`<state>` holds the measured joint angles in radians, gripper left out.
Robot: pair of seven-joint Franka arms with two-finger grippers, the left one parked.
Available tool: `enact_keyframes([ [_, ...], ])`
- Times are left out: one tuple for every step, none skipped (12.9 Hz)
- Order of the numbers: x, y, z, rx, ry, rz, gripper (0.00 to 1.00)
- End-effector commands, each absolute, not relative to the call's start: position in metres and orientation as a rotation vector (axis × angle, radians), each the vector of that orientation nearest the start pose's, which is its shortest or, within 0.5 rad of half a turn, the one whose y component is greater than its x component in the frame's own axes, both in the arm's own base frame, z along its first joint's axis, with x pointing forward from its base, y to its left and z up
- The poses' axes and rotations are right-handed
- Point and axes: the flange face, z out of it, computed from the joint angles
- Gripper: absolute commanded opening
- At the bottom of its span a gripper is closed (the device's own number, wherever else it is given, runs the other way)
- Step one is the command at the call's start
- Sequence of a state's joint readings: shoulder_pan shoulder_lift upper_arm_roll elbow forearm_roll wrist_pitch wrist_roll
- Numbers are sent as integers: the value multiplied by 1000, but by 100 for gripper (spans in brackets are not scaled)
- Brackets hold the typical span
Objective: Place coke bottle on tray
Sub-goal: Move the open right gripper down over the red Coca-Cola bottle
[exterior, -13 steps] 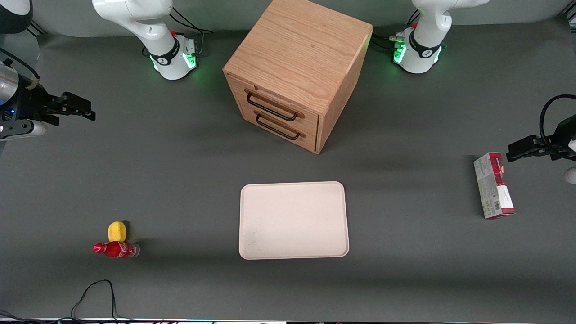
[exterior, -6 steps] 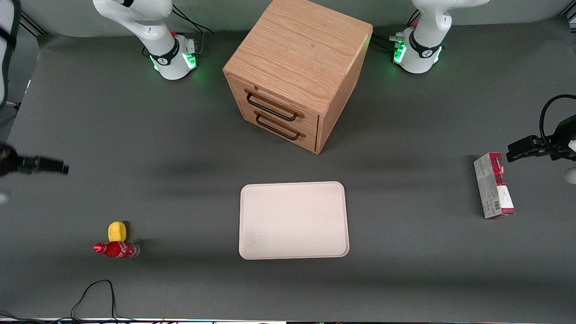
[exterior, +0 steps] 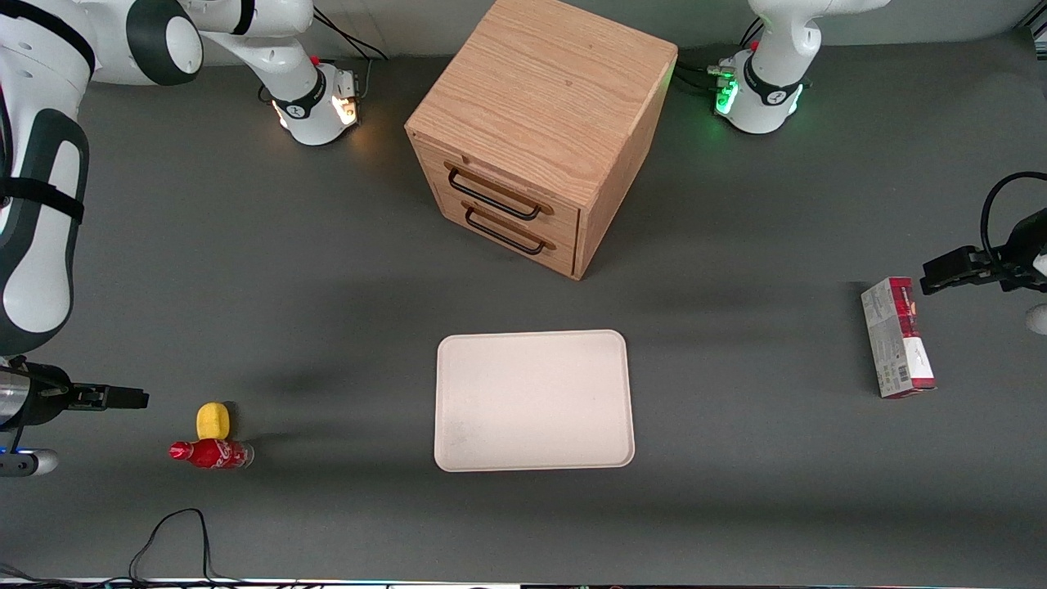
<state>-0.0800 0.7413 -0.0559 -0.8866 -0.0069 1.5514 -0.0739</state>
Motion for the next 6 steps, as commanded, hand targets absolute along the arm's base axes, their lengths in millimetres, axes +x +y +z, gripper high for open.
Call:
enact_keyframes([
  [748,-81,447,-3192,69,88,100],
  [752,-79,434,-3191,66,87,100],
  [756,-80,422,-3191,59,87,100],
  [760,-79,406,-3189,58,89,100],
  [765,-79,392,-3190,56,80,100],
  [770,-76,378,-3194,54,58,100],
])
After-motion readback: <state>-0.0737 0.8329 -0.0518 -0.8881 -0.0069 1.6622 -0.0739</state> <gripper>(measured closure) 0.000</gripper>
